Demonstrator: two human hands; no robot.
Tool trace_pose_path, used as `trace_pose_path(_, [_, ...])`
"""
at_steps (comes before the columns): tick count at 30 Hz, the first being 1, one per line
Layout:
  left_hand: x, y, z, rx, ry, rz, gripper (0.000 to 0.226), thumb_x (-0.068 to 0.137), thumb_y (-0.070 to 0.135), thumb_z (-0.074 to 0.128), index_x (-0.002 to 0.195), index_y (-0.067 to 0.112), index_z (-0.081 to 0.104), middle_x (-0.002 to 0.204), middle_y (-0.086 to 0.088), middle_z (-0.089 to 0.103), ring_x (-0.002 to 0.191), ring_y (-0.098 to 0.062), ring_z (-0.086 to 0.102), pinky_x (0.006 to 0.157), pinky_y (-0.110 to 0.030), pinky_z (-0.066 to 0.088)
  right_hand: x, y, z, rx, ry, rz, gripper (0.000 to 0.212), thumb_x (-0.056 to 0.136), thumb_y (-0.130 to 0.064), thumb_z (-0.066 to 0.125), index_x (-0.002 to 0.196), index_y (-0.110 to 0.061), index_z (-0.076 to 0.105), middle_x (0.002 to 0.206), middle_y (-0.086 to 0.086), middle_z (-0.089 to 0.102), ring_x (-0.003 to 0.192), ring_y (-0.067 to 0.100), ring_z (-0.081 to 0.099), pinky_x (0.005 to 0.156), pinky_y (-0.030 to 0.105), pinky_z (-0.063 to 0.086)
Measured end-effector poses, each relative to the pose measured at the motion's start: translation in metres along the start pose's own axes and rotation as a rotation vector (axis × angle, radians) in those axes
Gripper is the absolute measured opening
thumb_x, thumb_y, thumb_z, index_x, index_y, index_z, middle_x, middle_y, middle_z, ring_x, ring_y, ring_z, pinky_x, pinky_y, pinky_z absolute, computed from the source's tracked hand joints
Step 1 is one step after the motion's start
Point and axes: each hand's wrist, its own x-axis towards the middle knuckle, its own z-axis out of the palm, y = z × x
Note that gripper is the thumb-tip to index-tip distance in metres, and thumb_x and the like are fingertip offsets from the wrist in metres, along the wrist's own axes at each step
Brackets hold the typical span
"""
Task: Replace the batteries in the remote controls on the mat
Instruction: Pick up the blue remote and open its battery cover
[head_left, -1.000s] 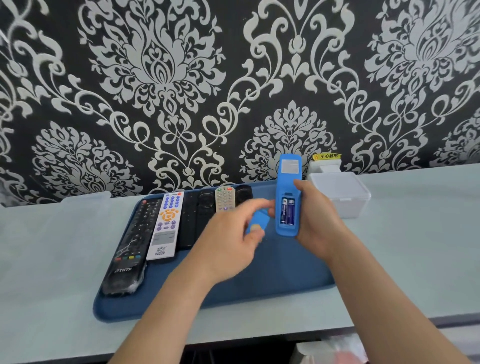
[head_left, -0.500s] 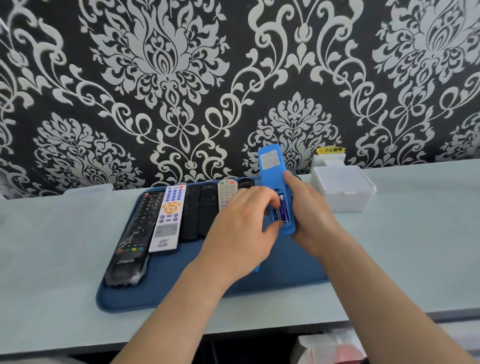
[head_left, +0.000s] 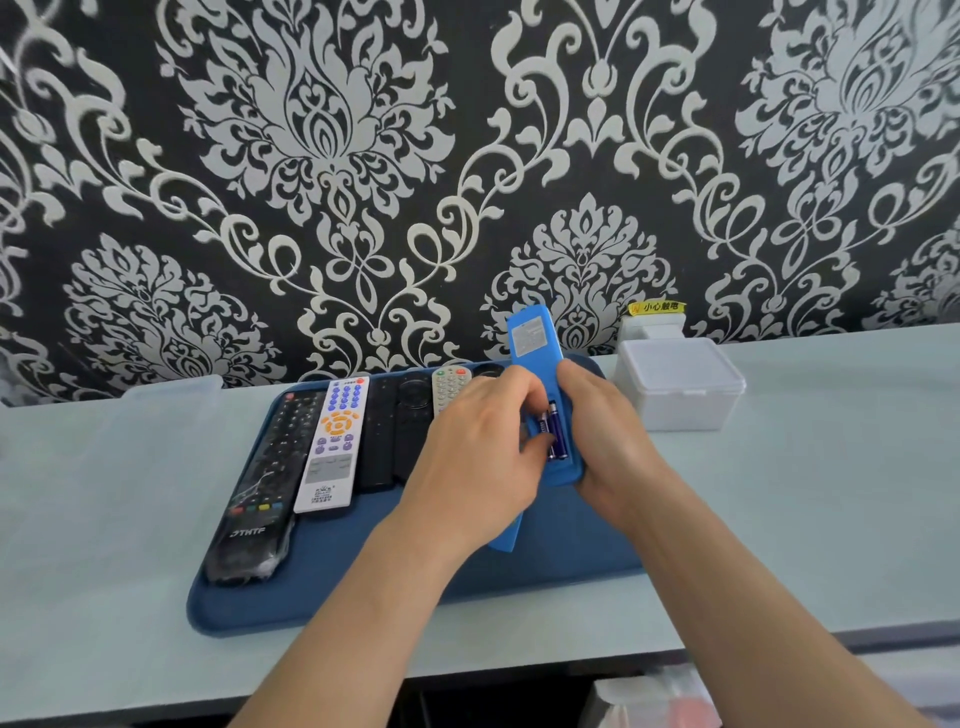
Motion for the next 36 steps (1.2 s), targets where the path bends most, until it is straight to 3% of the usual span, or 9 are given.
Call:
trace_pose_path(6, [0.005, -0.004, 0.001, -0.169, -0.014, -0.08, 0.023, 0.081, 0.011, 0.067, 0.091, 0.023, 0.05, 0.084, 0.014, 0.057, 0.081, -0.005, 0.054, 0.071, -0.015, 0.042, 0.0, 0.002, 0.002, -0.094, 0.001, -0.045, 0.023, 0.089, -0.012, 0.037, 0.079, -0.011, 0.057, 0.065, 0.002, 0.057, 0.065, 0.019, 0.05, 0.059, 0.034, 0.04])
trace_pose_path(11, [0.006, -0.006, -0.001, -0.28, 0.004, -0.137, 0.028, 0.081, 0.009, 0.069, 0.092, 0.023, 0.048, 0.079, 0.008, 0.056, 0.073, -0.005, 0.053, 0.065, -0.009, 0.04, -0.002, 0.002, 0.007, -0.104, -0.021, -0.041, 0.037, 0.08, -0.024, 0.04, 0.093, 0.008, 0.052, 0.08, 0.012, 0.058, 0.078, 0.027, 0.049, 0.071, 0.043, 0.04])
trace_pose_path(15, [0.003, -0.002, -0.002, -0.343, 0.045, -0.139, 0.031, 0.08, 0.002, 0.067, 0.094, 0.023, 0.048, 0.071, 0.004, 0.054, 0.058, -0.006, 0.049, 0.059, -0.014, 0.041, -0.001, 0.0, 0.01, -0.033, 0.011, -0.005, 0.04, 0.078, -0.031, 0.041, 0.093, 0.003, 0.055, 0.086, 0.012, 0.053, 0.081, 0.028, 0.044, 0.071, 0.043, 0.036])
trace_pose_path(18, [-0.001, 0.002, 0.002, -0.386, 0.046, -0.131, 0.038, 0.079, -0.005, 0.064, 0.098, 0.025, 0.05, 0.077, 0.006, 0.057, 0.068, -0.009, 0.056, 0.064, -0.019, 0.048, 0.001, -0.003, 0.009, 0.056, 0.032, 0.018, 0.027, 0.085, -0.031, 0.042, 0.095, -0.014, 0.061, 0.083, 0.012, 0.052, 0.079, 0.028, 0.046, 0.069, 0.042, 0.038])
trace_pose_path(22, [0.002, -0.002, 0.011, -0.315, 0.158, -0.181, 0.036, 0.077, 0.004, 0.073, 0.103, 0.025, 0.059, 0.083, 0.007, 0.054, 0.068, -0.005, 0.051, 0.064, -0.013, 0.045, 0.007, 0.003, -0.001, 0.151, -0.023, 0.073, 0.037, 0.103, -0.027, 0.037, 0.094, -0.006, 0.067, 0.076, 0.007, 0.068, 0.066, 0.02, 0.065, 0.066, 0.036, 0.051])
trace_pose_path(27, [0.006, -0.005, 0.012, -0.22, 0.208, -0.207, 0.028, 0.074, 0.008, 0.077, 0.098, 0.021, 0.07, 0.086, 0.01, 0.062, 0.075, -0.004, 0.058, 0.069, -0.016, 0.049, 0.005, -0.001, 0.0, 0.202, -0.056, 0.143, 0.034, 0.103, -0.025, 0.04, 0.109, -0.006, 0.068, 0.091, 0.013, 0.072, 0.078, 0.024, 0.069, 0.069, 0.036, 0.055])
trace_pose_path(31, [0.007, 0.0, 0.002, -0.671, 0.308, -0.346, 0.024, 0.079, -0.005, 0.068, 0.089, 0.017, 0.068, 0.084, 0.002, 0.072, 0.078, -0.008, 0.067, 0.075, -0.02, 0.053, 0.003, -0.005, -0.002, 0.307, -0.098, 0.173, 0.039, 0.099, -0.021, 0.04, 0.126, -0.001, 0.059, 0.107, 0.017, 0.064, 0.099, 0.03, 0.06, 0.092, 0.05, 0.05])
trace_pose_path(34, [0.009, -0.001, -0.009, -1.125, 0.341, -0.475, 0.031, 0.089, -0.012, 0.045, 0.095, 0.011, 0.065, 0.077, -0.001, 0.063, 0.074, -0.014, 0.063, 0.074, -0.028, 0.057, 0.002, -0.009, -0.007, 0.347, -0.165, 0.19, 0.033, 0.1, -0.025, 0.041, 0.109, -0.007, 0.067, 0.103, 0.015, 0.067, 0.095, 0.033, 0.065, 0.09, 0.06, 0.052])
trace_pose_path(36, [0.008, -0.006, -0.012, -1.023, 0.28, -0.523, 0.038, 0.088, -0.011, 0.035, 0.092, 0.013, 0.064, 0.064, 0.006, 0.051, 0.059, -0.006, 0.05, 0.059, -0.024, 0.049, -0.001, -0.01, -0.008, 0.356, -0.232, 0.192, 0.036, 0.101, -0.026, 0.04, 0.115, -0.006, 0.066, 0.102, 0.016, 0.069, 0.093, 0.035, 0.068, 0.086, 0.062, 0.053])
